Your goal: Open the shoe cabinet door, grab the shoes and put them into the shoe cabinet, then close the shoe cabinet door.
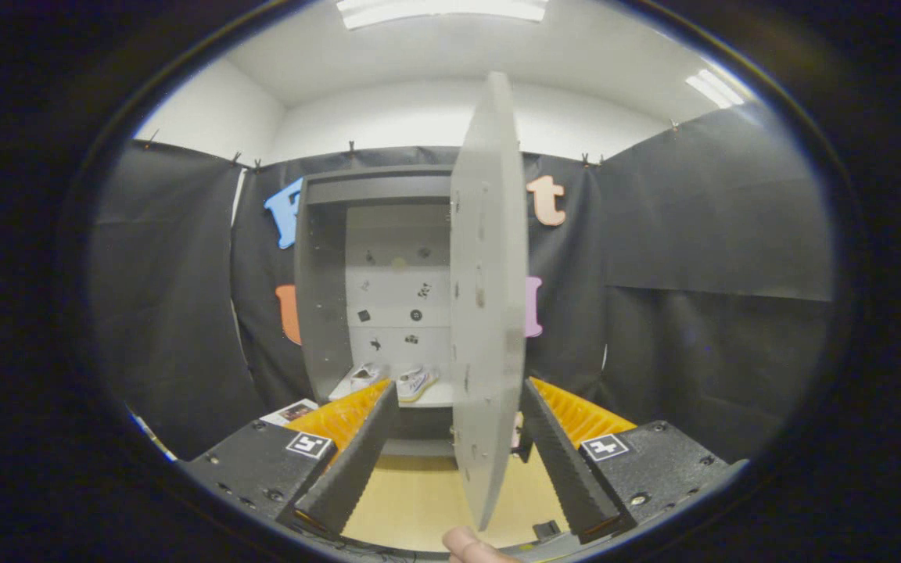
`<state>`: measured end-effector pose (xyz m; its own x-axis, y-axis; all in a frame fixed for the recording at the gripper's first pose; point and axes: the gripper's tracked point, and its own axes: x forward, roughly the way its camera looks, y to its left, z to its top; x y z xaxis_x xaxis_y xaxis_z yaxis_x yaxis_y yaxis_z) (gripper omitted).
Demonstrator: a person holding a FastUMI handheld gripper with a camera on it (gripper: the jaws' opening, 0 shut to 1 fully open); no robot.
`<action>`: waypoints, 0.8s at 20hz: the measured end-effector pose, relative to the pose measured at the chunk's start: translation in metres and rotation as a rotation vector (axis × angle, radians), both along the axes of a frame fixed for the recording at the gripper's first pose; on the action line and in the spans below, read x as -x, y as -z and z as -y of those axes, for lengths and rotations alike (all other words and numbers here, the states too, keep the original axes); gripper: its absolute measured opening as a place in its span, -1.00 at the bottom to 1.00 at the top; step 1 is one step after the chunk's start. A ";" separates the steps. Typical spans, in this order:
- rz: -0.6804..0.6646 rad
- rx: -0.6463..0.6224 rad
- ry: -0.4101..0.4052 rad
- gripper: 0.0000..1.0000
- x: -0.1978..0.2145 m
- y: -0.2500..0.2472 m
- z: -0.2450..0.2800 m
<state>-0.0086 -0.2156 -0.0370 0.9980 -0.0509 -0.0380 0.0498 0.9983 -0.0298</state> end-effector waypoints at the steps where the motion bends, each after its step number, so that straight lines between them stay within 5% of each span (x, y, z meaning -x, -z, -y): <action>1: 0.004 -0.001 0.009 1.00 0.002 -0.002 0.015; 8: 0.028 0.031 0.074 1.00 -0.008 -0.014 0.124; 16: -0.035 -0.064 0.031 0.97 -0.069 -0.008 0.193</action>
